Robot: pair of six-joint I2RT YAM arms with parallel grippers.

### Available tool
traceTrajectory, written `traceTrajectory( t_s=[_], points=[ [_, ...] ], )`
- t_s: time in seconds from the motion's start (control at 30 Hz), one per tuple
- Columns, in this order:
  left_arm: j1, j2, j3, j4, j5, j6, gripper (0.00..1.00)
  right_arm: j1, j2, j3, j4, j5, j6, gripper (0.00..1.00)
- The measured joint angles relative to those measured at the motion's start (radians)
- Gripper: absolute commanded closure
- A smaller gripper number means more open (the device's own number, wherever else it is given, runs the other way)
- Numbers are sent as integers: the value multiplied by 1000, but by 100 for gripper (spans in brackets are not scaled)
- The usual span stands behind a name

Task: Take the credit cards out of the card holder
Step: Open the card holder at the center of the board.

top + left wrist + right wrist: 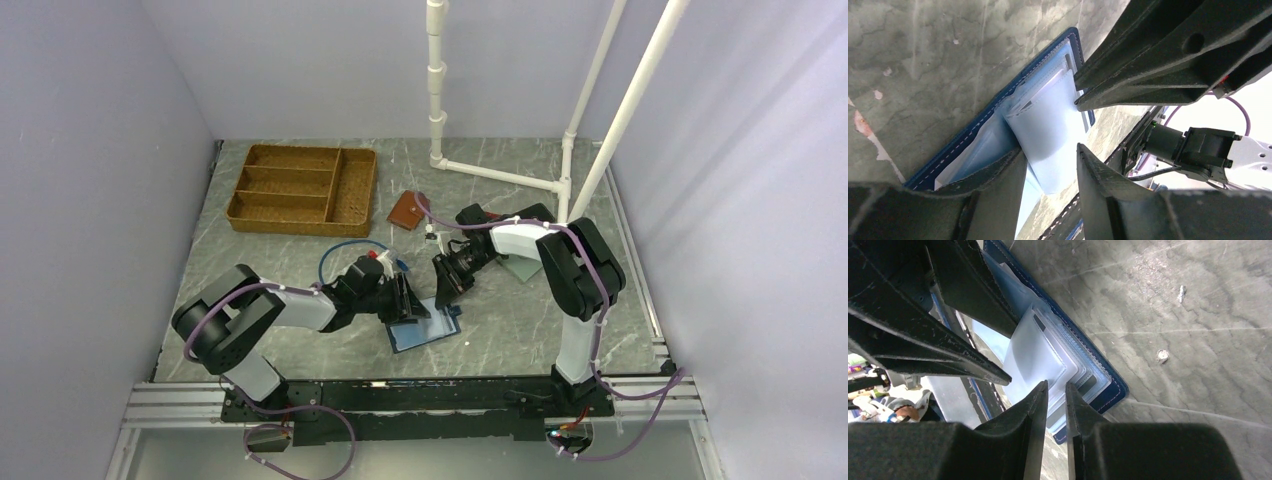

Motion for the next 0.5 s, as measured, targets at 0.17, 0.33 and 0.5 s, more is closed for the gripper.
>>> traceTrajectory(
  t_s=[0.17, 0.33, 0.5],
  points=[
    [2, 13, 0, -10, 3, -3, 74, 0, 0, 0, -1, -6, 0, 78],
    [3, 23, 0, -26, 10, -6, 89, -1, 3, 1, -5, -17, -13, 76],
    [8, 23, 0, -30, 24, -11, 98, -5, 6, 5, -14, -33, -29, 73]
  ],
)
